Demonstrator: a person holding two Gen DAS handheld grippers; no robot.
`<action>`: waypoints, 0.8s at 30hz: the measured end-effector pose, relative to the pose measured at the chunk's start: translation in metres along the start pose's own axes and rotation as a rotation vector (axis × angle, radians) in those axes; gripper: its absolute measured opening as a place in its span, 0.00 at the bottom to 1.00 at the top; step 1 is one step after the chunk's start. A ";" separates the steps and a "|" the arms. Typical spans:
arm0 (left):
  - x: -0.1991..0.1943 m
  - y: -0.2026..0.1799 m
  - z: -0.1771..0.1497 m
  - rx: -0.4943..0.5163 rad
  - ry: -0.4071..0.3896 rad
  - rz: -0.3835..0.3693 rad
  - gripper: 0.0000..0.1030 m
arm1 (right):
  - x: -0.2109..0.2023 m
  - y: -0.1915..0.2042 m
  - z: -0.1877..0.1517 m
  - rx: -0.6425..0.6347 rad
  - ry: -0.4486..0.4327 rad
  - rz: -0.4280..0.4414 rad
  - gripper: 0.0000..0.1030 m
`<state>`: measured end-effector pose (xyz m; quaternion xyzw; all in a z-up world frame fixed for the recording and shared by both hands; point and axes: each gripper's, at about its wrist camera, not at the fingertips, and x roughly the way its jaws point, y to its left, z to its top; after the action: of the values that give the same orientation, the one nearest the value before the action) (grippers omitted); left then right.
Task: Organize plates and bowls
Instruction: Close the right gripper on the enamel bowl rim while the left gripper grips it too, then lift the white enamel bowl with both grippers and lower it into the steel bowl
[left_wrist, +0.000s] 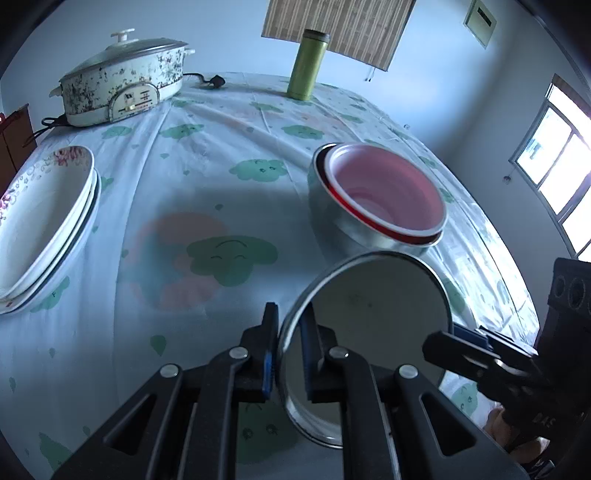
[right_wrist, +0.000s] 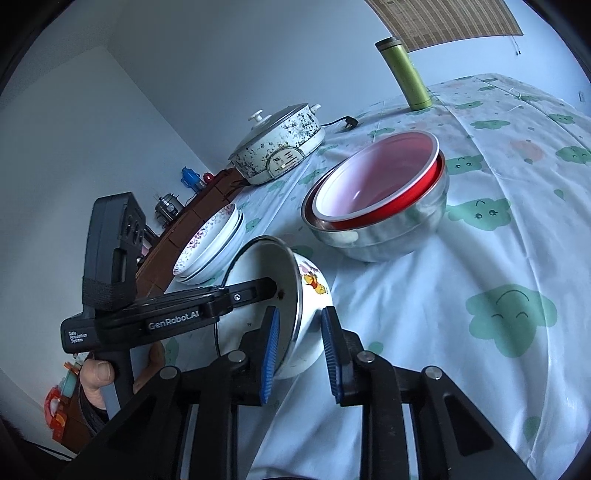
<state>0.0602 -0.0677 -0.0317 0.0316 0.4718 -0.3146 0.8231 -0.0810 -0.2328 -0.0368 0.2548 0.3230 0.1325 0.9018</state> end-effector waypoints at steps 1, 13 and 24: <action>-0.002 -0.001 0.000 -0.002 -0.003 -0.001 0.09 | 0.000 -0.001 0.000 0.003 0.000 0.000 0.25; -0.010 -0.010 -0.001 -0.010 -0.007 -0.008 0.09 | -0.008 -0.009 0.000 0.031 -0.004 0.014 0.19; -0.012 -0.016 0.001 -0.008 -0.004 -0.011 0.09 | -0.012 -0.015 -0.001 0.035 -0.003 0.004 0.15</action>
<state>0.0479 -0.0749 -0.0180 0.0250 0.4714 -0.3174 0.8224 -0.0896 -0.2495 -0.0390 0.2715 0.3234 0.1281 0.8974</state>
